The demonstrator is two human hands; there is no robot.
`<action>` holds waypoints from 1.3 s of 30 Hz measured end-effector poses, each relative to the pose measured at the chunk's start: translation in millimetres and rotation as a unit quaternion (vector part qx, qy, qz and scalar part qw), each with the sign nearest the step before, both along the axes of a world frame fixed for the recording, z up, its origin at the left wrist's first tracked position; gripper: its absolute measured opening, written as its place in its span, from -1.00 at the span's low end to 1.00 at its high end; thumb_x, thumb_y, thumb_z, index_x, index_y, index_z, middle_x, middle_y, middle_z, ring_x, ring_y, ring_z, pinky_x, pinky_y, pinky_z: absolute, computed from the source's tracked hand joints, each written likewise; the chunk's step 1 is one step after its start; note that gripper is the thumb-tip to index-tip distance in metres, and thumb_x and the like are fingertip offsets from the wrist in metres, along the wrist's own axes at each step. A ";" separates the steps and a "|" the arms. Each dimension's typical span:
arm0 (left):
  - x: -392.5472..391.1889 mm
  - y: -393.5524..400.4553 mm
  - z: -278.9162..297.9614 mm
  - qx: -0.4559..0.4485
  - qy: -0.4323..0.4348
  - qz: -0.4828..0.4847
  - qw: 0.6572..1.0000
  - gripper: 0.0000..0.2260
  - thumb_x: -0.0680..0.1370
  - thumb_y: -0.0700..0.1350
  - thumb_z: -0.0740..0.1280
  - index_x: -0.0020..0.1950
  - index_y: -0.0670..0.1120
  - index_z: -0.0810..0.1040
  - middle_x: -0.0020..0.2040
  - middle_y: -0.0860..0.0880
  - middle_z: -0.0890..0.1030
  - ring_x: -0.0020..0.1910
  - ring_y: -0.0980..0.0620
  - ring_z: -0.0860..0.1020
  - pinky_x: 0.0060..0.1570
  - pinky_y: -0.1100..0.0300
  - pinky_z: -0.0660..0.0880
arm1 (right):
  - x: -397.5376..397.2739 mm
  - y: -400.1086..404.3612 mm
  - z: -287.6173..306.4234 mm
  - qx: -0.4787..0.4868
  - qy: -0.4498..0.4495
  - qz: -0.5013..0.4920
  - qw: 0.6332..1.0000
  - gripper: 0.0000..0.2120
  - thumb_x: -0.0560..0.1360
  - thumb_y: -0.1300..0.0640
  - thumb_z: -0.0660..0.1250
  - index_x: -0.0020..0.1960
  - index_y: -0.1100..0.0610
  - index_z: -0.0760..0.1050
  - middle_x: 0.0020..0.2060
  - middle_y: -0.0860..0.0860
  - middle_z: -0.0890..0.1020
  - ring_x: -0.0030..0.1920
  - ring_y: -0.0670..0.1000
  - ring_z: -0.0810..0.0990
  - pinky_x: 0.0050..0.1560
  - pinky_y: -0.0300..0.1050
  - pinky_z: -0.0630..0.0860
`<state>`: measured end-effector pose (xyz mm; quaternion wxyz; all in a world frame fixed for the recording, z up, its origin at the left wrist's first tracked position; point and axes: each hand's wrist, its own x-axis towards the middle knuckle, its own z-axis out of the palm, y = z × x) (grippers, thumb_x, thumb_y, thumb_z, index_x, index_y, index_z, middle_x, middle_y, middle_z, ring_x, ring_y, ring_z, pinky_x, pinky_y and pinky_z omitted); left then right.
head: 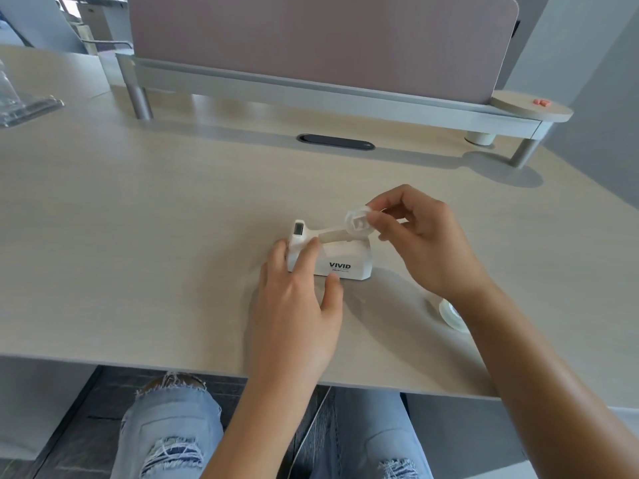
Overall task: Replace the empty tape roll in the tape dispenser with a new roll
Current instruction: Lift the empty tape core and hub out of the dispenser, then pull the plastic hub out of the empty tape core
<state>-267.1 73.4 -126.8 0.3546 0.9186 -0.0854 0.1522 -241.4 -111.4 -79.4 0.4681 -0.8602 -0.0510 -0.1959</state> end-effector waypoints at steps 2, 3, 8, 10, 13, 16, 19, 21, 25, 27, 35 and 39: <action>-1.9 0.6 -0.4 -0.015 -0.018 0.005 1.000 -0.57 0.60 0.04 0.34 0.48 0.06 0.48 0.54 -0.10 0.41 0.48 -0.13 0.44 0.23 -0.03 0.52 | -2.1 0.9 1.4 0.034 -0.006 -0.008 0.999 -0.94 0.64 0.23 0.37 0.04 0.23 0.59 -0.04 0.06 0.74 -0.09 -0.02 0.68 -0.01 0.03 0.65; -2.8 1.1 0.2 -0.029 -0.035 0.010 0.999 -0.56 0.59 0.02 0.37 0.47 0.03 0.49 0.54 -0.11 0.42 0.49 -0.14 0.44 0.26 0.00 0.49 | -3.8 1.3 3.2 0.053 -0.008 -0.010 0.999 -0.95 0.64 0.24 0.36 0.04 0.23 0.59 -0.04 0.09 0.74 -0.07 0.03 0.69 -0.02 0.01 0.65; -7.7 -3.1 12.1 -0.165 -0.182 0.003 0.969 -0.67 0.54 -0.19 0.48 0.29 -0.22 0.63 0.27 -0.17 0.61 0.28 -0.15 0.58 0.31 0.26 0.43 | -22.8 5.3 12.2 0.192 0.021 -0.005 0.981 -0.90 0.64 0.22 0.36 0.01 0.20 0.64 -0.16 0.01 0.75 -0.11 -0.04 0.71 0.00 -0.08 0.68; -11.0 -8.9 23.3 -0.230 -0.177 -0.023 0.957 -0.71 0.55 -0.17 0.46 0.26 -0.19 0.65 0.17 -0.09 0.66 0.14 -0.07 0.65 0.18 0.16 0.56 | -32.5 7.8 13.7 0.226 0.031 -0.001 0.974 -0.88 0.64 0.22 0.36 0.02 0.22 0.66 -0.17 0.01 0.76 -0.13 -0.04 0.71 0.01 -0.07 0.68; -14.5 -18.3 41.3 -0.368 -0.044 -0.069 0.926 -0.78 0.57 -0.14 0.47 0.21 -0.11 0.70 0.05 0.01 0.73 -0.03 0.11 0.71 -0.03 0.27 0.62 | -45.1 9.4 16.3 0.244 0.032 -0.003 0.969 -0.89 0.63 0.22 0.38 0.02 0.23 0.67 -0.17 0.01 0.76 -0.13 -0.04 0.70 0.00 -0.06 0.66; -15.6 -23.8 49.3 -0.429 0.040 -0.107 0.896 -0.86 0.58 -0.15 0.48 0.11 -0.03 0.76 -0.08 0.04 0.80 -0.12 0.08 0.75 -0.08 0.24 0.65 | -55.6 7.7 18.2 0.248 0.028 -0.007 0.968 -0.89 0.61 0.22 0.40 0.02 0.25 0.68 -0.15 0.03 0.76 -0.13 -0.03 0.70 0.00 -0.04 0.64; -18.3 -28.6 48.8 -0.452 0.070 -0.115 0.882 -0.88 0.57 -0.19 0.47 0.02 -0.01 0.77 -0.15 0.04 0.80 -0.18 0.02 0.77 -0.06 0.14 0.68 | -64.3 4.6 19.2 0.251 0.031 -0.013 0.967 -0.89 0.59 0.22 0.42 0.03 0.26 0.68 -0.13 0.10 0.77 -0.12 0.00 0.71 -0.01 -0.07 0.65; -20.0 -33.0 46.7 -0.469 0.089 -0.112 0.872 -0.90 0.57 -0.21 0.47 0.02 -0.07 0.77 -0.14 0.00 0.81 -0.20 0.03 0.77 -0.03 0.10 0.69 | -69.8 1.3 18.9 0.251 0.041 -0.016 0.967 -0.89 0.58 0.21 0.44 0.03 0.24 0.69 -0.10 0.13 0.78 -0.10 0.01 0.72 0.00 -0.07 0.65; -24.4 -41.1 45.9 -0.519 0.116 -0.111 0.840 -0.91 0.58 -0.25 0.45 0.03 -0.16 0.76 -0.11 -0.06 0.81 -0.19 0.04 0.77 0.05 0.02 0.71 | -79.4 -5.2 19.2 0.240 0.057 -0.019 0.969 -0.84 0.50 0.14 0.50 0.05 0.18 0.72 -0.08 0.12 0.80 -0.07 -0.01 0.72 0.06 -0.05 0.64; -26.6 -42.6 46.7 -0.537 0.128 -0.110 0.826 -0.92 0.57 -0.25 0.46 0.01 -0.17 0.76 -0.13 -0.06 0.81 -0.21 0.07 0.75 0.07 -0.01 0.71 | -83.4 -7.0 22.0 0.240 0.061 -0.011 0.969 -0.74 0.41 0.06 0.53 0.04 0.17 0.73 -0.07 0.11 0.80 -0.08 -0.03 0.72 0.04 -0.12 0.63; -28.6 -43.9 45.8 -0.595 0.214 -0.173 0.755 -0.95 0.51 -0.25 0.48 -0.11 -0.17 0.74 -0.15 -0.08 0.78 -0.13 0.00 0.72 -0.04 0.16 0.66 | -89.4 -19.0 19.0 0.314 0.086 0.014 0.945 -0.81 0.37 0.12 0.54 -0.05 0.18 0.76 -0.04 0.15 0.81 0.04 0.18 0.76 0.14 -0.03 0.67; -27.5 -47.0 45.7 -0.619 0.248 -0.185 0.722 -0.85 0.36 -0.16 0.50 -0.13 -0.20 0.72 -0.15 -0.11 0.76 -0.16 0.04 0.71 -0.04 0.22 0.66 | -91.1 -22.5 17.9 0.408 0.128 0.046 0.903 -0.81 0.35 0.15 0.51 -0.08 0.21 0.74 -0.07 0.14 0.80 -0.03 0.04 0.75 0.00 -0.21 0.67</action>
